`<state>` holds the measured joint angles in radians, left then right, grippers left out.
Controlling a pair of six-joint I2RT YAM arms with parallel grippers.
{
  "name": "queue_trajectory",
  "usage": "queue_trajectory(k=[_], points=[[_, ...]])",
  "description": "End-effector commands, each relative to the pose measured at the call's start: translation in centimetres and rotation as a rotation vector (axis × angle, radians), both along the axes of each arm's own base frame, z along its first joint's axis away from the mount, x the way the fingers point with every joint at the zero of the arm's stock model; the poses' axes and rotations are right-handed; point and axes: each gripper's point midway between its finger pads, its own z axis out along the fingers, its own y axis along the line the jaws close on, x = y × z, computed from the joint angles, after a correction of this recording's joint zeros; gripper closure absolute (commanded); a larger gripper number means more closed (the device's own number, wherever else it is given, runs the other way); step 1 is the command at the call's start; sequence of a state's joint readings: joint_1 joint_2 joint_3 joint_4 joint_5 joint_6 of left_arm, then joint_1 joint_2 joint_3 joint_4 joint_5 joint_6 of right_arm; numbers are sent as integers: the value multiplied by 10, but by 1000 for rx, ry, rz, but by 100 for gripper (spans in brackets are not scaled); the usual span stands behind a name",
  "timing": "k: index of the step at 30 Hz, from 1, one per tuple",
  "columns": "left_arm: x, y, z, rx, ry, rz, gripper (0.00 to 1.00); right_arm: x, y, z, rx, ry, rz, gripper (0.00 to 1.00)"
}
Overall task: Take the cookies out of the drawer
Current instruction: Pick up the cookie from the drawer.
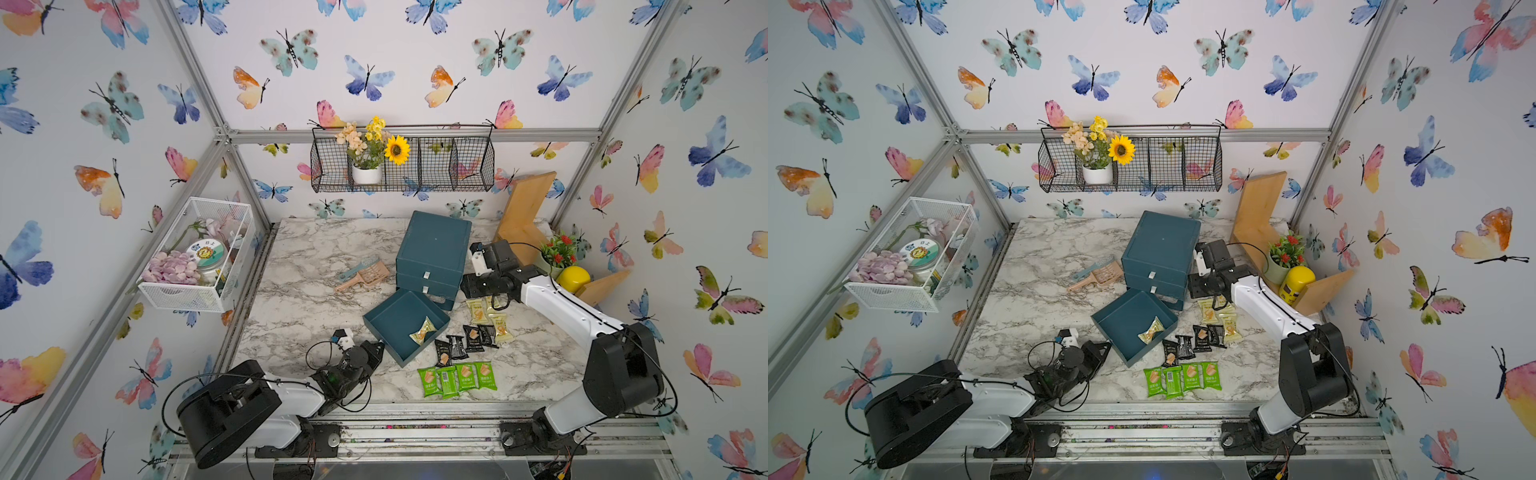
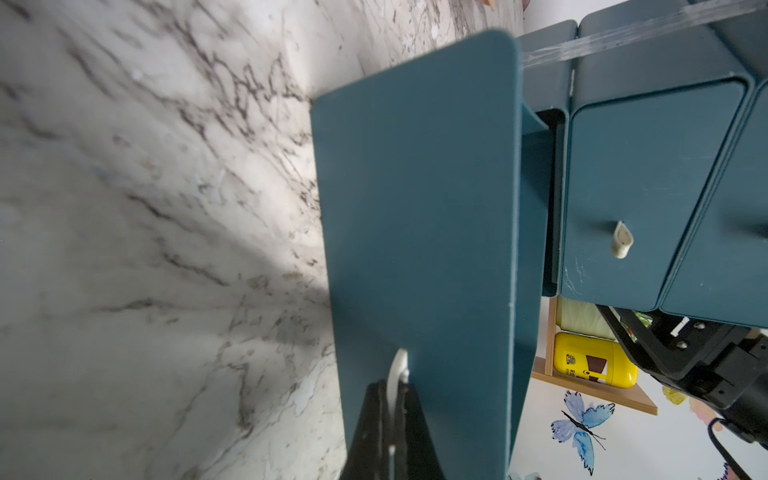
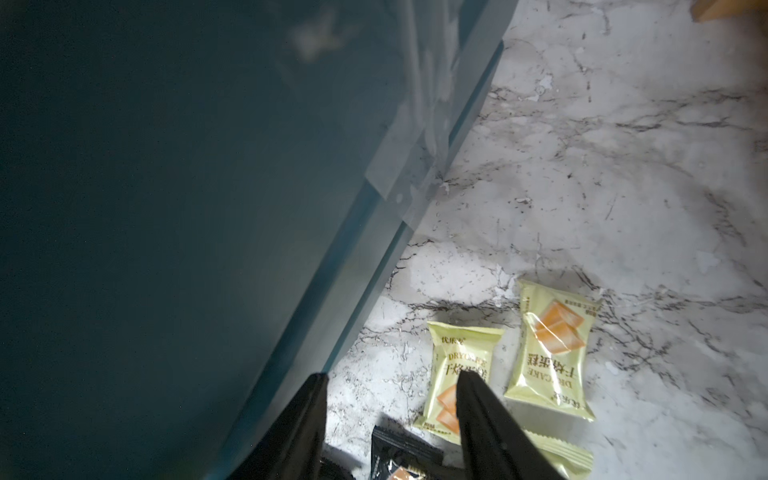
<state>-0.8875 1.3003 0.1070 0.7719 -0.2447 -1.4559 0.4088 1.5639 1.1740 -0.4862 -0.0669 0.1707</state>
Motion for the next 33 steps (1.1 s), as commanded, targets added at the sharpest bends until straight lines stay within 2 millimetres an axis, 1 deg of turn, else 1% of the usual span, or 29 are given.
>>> queue_trajectory(k=[1, 11, 13, 15, 20, 25, 27, 29, 30, 32, 33], points=[[3, 12, -3, 37, -5, 52, 100, -1, 30, 11, 62, -9, 74, 46], [4, 30, 0, 61, -17, 124, 100, -8, 60, 12, 111, 1, 136, 45], [4, 34, 0, 63, -18, 143, 100, -8, 62, 12, 112, -1, 137, 45], [4, 38, 0, 66, -18, 164, 100, -7, 59, 14, 103, -12, 120, 45], [7, 43, 5, 63, -31, 196, 100, -6, 38, 22, 44, -68, 48, 45], [6, 48, 3, 64, -26, 212, 100, -15, 21, 30, -11, -88, 17, 45], [6, 48, 4, 62, -28, 216, 100, -22, 17, 33, -19, -79, 23, 46], [7, 48, 4, 64, -29, 217, 100, -29, 16, 42, -8, -95, 37, 47], [7, 47, 5, 64, -29, 219, 100, -35, 16, 50, 6, -115, 52, 47], [9, 46, 6, 62, -32, 220, 100, -47, 23, 63, 17, -151, 105, 47], [9, 46, 6, 62, -32, 222, 100, -57, 31, 68, 2, -168, 153, 48]])
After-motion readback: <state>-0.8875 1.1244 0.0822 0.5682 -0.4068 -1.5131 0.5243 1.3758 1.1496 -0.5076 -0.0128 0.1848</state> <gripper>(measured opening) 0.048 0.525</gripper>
